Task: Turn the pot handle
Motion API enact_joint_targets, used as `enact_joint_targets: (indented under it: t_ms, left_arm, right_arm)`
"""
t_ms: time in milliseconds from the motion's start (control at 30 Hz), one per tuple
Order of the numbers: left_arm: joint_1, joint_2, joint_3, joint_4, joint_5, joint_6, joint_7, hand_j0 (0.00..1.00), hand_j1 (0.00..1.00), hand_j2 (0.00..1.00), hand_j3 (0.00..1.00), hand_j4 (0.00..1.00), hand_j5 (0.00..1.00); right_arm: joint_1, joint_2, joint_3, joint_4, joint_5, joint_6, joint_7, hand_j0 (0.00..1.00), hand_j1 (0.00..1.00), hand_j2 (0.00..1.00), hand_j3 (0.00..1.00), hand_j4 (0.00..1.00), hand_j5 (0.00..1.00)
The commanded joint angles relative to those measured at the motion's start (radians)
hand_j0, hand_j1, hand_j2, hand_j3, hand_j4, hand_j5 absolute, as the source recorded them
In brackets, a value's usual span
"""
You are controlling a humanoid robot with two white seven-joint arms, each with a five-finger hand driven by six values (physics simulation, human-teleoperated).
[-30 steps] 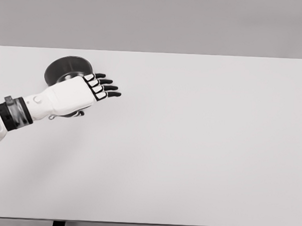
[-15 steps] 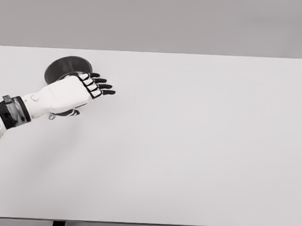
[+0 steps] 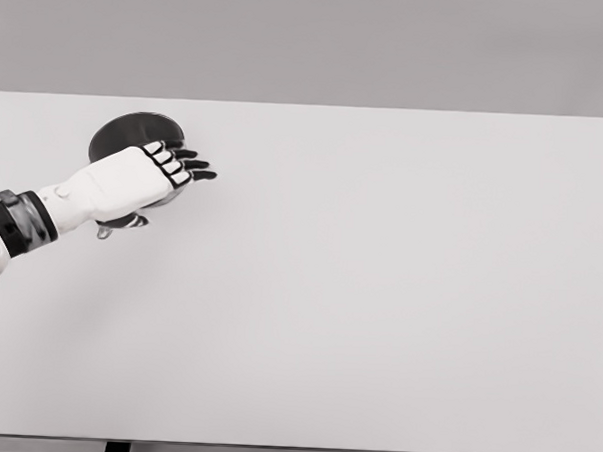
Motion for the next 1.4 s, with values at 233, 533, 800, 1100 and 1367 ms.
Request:
enact_joint_targets:
  t_ms: [233, 533, 800, 1100, 1367]
  left_arm:
    - [0.000, 0.002, 0.002, 0.011, -0.001, 0.023, 0.001, 1.00, 1.00, 1.00, 1.00, 1.00, 1.00]
    - [0.000, 0.020, 0.004, 0.011, 0.001, 0.023, 0.002, 1.00, 1.00, 1.00, 1.00, 1.00, 1.00]
    - [0.000, 0.043, 0.004, 0.009, 0.001, 0.023, 0.002, 1.00, 1.00, 1.00, 1.00, 1.00, 1.00]
    - [0.000, 0.063, 0.008, 0.008, -0.001, 0.024, 0.002, 1.00, 1.00, 1.00, 1.00, 1.00, 1.00]
    - [0.011, 0.072, 0.025, 0.005, 0.001, 0.024, 0.002, 1.00, 1.00, 1.00, 1.00, 1.00, 1.00]
  right_arm:
    - [0.000, 0.000, 0.000, 0.000, 0.000, 0.000, 0.000, 1.00, 1.00, 1.00, 1.00, 1.00, 1.00]
    - [0.000, 0.000, 0.000, 0.000, 0.000, 0.000, 0.000, 1.00, 1.00, 1.00, 1.00, 1.00, 1.00]
    - [0.000, 0.000, 0.000, 0.000, 0.000, -0.001, 0.000, 1.00, 1.00, 1.00, 1.00, 1.00, 1.00]
    - [0.000, 0.000, 0.000, 0.000, 0.000, 0.000, 0.000, 1.00, 1.00, 1.00, 1.00, 1.00, 1.00]
    - [0.000, 0.000, 0.000, 0.000, 0.000, 0.000, 0.000, 1.00, 1.00, 1.00, 1.00, 1.00, 1.00]
